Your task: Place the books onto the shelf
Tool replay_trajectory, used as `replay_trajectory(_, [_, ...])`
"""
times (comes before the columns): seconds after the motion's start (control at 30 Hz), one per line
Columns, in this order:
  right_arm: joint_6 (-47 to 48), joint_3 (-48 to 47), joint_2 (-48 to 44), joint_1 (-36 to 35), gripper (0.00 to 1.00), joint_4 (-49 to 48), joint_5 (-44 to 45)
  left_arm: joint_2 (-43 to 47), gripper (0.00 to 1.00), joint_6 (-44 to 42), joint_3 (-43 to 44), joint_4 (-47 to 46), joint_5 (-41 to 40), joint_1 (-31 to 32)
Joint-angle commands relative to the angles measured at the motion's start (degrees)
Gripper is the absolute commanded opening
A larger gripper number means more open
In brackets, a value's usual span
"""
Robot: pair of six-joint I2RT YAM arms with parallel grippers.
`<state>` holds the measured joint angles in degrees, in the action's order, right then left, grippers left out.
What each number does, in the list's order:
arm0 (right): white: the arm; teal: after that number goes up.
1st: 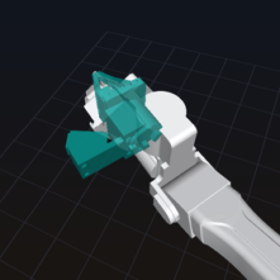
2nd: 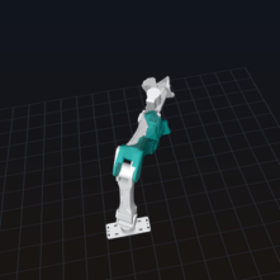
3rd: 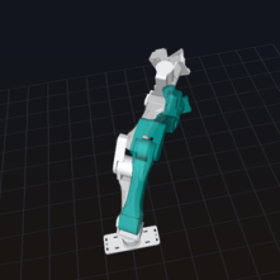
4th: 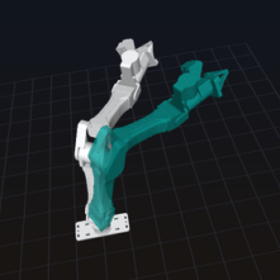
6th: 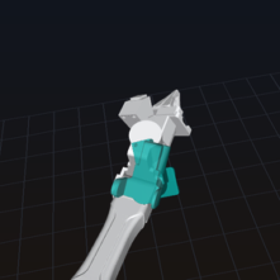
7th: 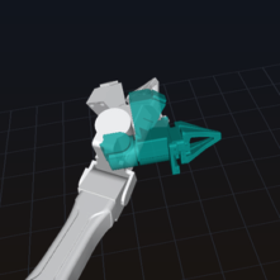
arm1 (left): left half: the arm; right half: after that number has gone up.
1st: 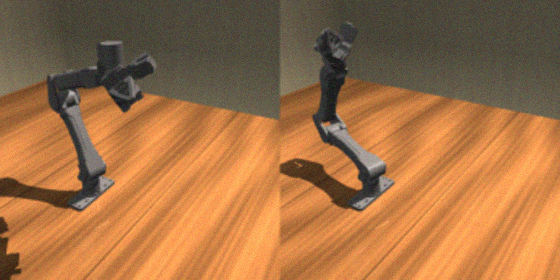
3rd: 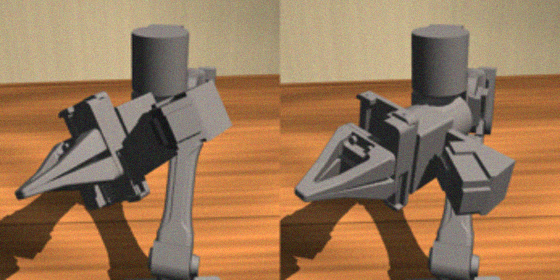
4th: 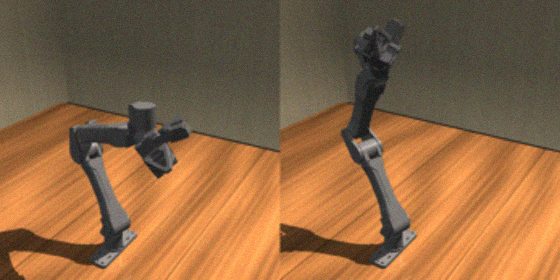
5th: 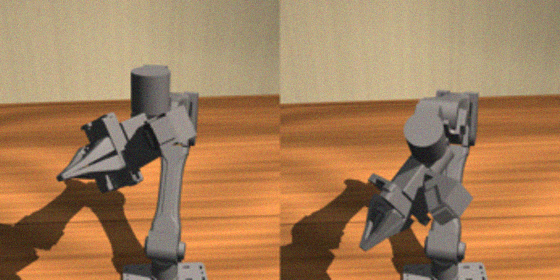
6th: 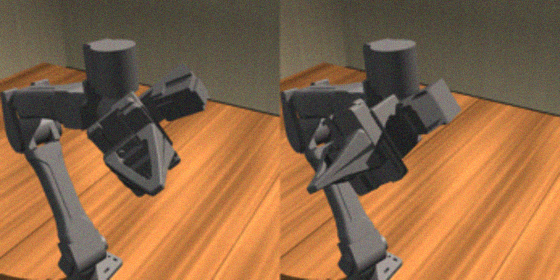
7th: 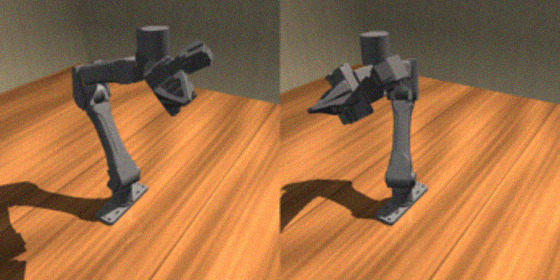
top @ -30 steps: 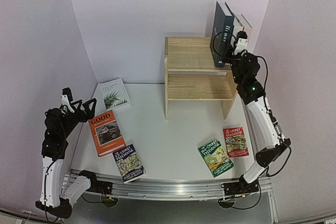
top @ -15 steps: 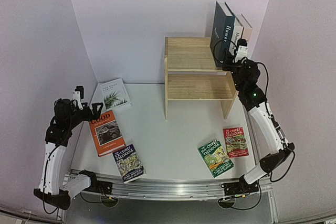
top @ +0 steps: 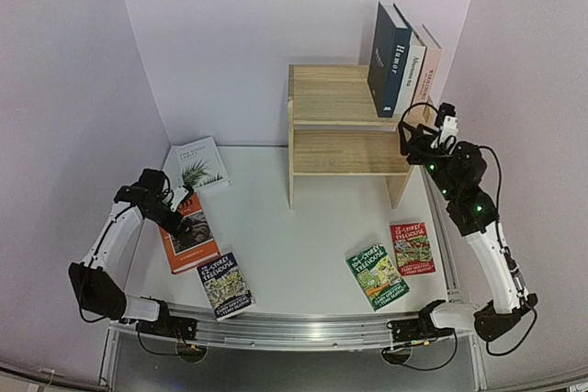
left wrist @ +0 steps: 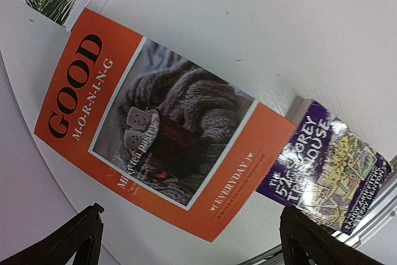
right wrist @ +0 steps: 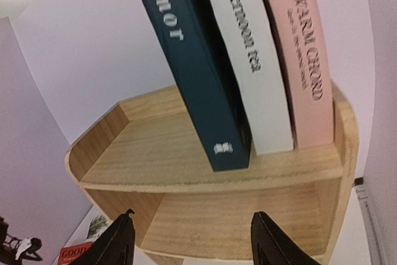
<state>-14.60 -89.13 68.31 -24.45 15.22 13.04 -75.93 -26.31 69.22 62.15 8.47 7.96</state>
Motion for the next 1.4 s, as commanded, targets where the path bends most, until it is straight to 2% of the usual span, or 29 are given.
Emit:
replay_trajectory(0.0, [-9.3, 6.1, 0.3, -0.4, 0.62, 4.5, -8.2, -11.9, 1.0, -4.7, 7.2, -2.9, -7.7, -3.4])
replay_trajectory(0.07, [-10.8, 8.1, 0.2, -1.0, 0.62, 4.5, -9.9, -19.1, 1.0, -5.3, 11.9, -2.4, -8.9, -4.7])
replay_trajectory(0.2, [-10.9, 12.3, -0.3, -3.8, 0.62, 5.0, -11.8, -35.4, 1.0, -6.5, 26.9, 4.1, -8.2, -8.6])
replay_trajectory(0.4, [-12.4, 18.4, -2.0, -9.2, 0.62, 5.3, -9.3, -47.5, 1.0, -9.9, 40.3, 3.7, -3.2, -11.6])
replay_trajectory(0.57, [-14.7, 21.3, 0.7, -15.0, 0.62, 5.3, -8.7, -53.7, 1.0, -15.2, 43.9, 9.8, 3.6, -11.8])
replay_trajectory(0.73, [-15.2, 20.0, 6.2, -20.1, 0.63, 5.1, -9.9, -52.7, 0.99, -19.8, 38.5, 13.0, 8.8, -11.9])
replay_trajectory(0.83, [-15.5, 18.9, 9.5, -21.9, 0.63, 4.7, -10.6, -52.3, 0.96, -21.4, 36.8, 14.4, 9.3, -11.9])
replay_trajectory(0.9, [-15.9, 18.2, 11.6, -22.9, 0.63, 3.7, -11.3, -52.1, 0.9, -22.3, 37.0, 15.8, 10.2, -12.2])
replay_trajectory(0.97, [-16.2, 17.7, 13.4, -23.7, 0.63, 2.5, -11.9, -52.3, 0.74, -22.9, 37.9, 18.0, 11.2, -12.3])
replay_trajectory(1.1, [-16.9, 16.6, 17.0, -25.2, 0.64, 0.0, -12.6, -51.6, 0.4, -24.4, 37.6, 21.9, 13.3, -12.3])
replay_trajectory(1.2, [-16.7, 15.1, 19.7, -26.2, 0.64, -1.1, -12.6, -50.3, 0.08, -25.1, 35.8, 23.2, 13.7, -12.3])
replay_trajectory(1.23, [-16.6, 14.5, 20.4, -26.5, 0.64, -1.3, -13.6, -49.7, 0.02, -25.2, 35.4, 23.5, 13.8, -12.3])
replay_trajectory(1.37, [-16.0, 12.1, 23.9, -27.6, 0.64, -1.7, -14.3, -46.6, 0.0, -23.9, 34.6, 24.9, 15.1, -12.3])
